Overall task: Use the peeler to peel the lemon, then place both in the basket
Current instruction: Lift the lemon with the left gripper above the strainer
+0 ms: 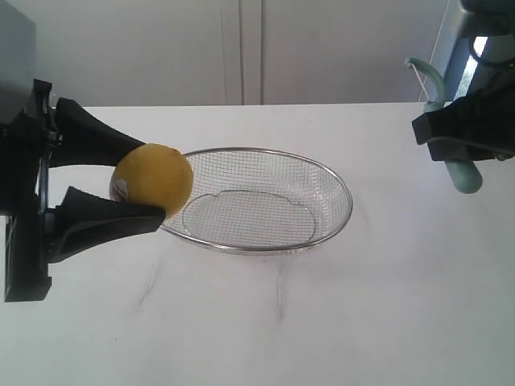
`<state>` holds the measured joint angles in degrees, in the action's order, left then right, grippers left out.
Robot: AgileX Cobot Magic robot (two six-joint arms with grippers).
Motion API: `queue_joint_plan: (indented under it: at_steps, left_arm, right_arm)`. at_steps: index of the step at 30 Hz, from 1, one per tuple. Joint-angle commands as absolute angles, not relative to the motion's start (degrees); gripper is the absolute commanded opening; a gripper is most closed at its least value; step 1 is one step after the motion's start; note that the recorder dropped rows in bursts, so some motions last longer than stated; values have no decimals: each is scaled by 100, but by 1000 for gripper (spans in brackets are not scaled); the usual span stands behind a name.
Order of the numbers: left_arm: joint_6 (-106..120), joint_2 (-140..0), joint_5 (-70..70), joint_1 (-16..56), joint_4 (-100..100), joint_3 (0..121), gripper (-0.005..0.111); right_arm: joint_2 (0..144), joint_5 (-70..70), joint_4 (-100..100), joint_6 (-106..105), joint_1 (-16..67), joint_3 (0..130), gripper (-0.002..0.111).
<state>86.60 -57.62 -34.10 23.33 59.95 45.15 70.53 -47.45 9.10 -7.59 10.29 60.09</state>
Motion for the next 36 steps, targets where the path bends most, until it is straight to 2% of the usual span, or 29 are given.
queue_joint_plan:
  at_steps: [1,16,36]
  left_arm:
    - [8700,-5627,-3429,2356,6282,4494,0]
    - [8700,-4879,-3424,2356,6284,4479,0]
    - [8700,-4875,-2596,2356,6272,4479,0]
  right_arm:
    - [7009,-4658,938,-752,1023,5993,0]
    - [7009,-4554,938,-752,1023,5993,0]
    - [7009,-4554,938,-676,1023,5993,0]
